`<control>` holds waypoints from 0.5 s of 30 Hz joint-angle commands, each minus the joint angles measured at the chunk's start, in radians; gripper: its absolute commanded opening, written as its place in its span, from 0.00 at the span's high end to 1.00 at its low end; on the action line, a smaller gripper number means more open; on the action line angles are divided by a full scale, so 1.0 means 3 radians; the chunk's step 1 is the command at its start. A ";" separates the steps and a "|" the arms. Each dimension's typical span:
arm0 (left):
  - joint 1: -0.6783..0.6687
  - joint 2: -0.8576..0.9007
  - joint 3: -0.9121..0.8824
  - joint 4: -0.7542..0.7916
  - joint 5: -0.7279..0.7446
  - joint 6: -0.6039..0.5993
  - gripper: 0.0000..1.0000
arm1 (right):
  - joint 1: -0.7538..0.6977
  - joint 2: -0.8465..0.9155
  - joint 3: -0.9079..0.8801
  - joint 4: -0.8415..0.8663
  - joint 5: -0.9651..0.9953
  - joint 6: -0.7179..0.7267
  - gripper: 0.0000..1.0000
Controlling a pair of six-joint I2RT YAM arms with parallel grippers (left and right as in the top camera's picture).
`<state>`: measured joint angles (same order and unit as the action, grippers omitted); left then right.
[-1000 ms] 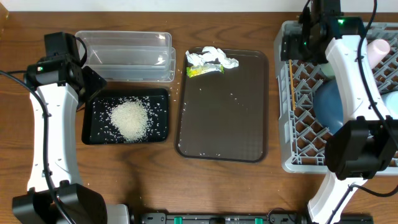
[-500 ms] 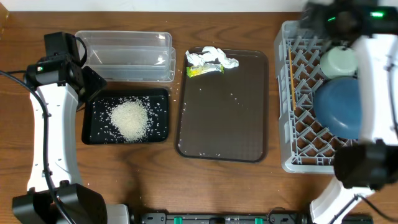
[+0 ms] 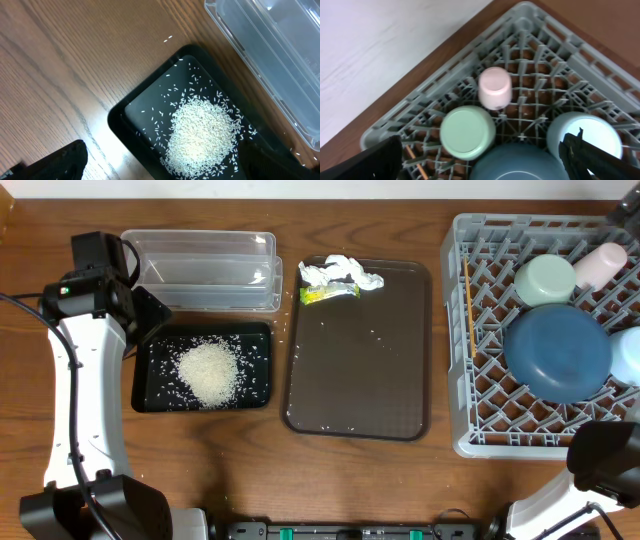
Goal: Sort waste into correct bins and load items into the dishwasher rack
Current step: 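Release the stick and raise the right gripper away to the right, then move the left gripper over the yellow wrapper on the brown tray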
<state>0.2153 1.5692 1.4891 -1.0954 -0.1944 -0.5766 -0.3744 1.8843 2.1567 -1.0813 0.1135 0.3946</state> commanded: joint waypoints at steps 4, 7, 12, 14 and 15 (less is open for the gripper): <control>0.0011 0.0011 0.0067 -0.0001 -0.0052 -0.0019 0.03 | -0.0088 0.0001 -0.0006 -0.0048 0.0057 0.0055 0.01; 0.0010 0.0013 0.0067 0.0009 0.0120 -0.0086 0.02 | -0.0088 0.0000 -0.0006 -0.0050 0.0056 0.0055 0.01; 0.0010 0.0011 0.0067 0.0025 0.1461 -0.0280 0.02 | -0.0088 0.0001 -0.0006 -0.0050 0.0056 0.0055 0.01; 0.0011 0.0011 0.0067 0.0025 0.1807 -0.0369 0.02 | -0.0088 0.0001 -0.0006 -0.0050 0.0056 0.0055 0.01; 0.0011 0.0011 0.0067 0.0024 0.1862 -0.0369 0.02 | -0.0088 0.0001 -0.0006 -0.0050 0.0056 0.0055 0.01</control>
<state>0.2161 1.5692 1.4891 -1.0893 0.1497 -0.6384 -0.3981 1.8843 2.1567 -1.0946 0.1211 0.3954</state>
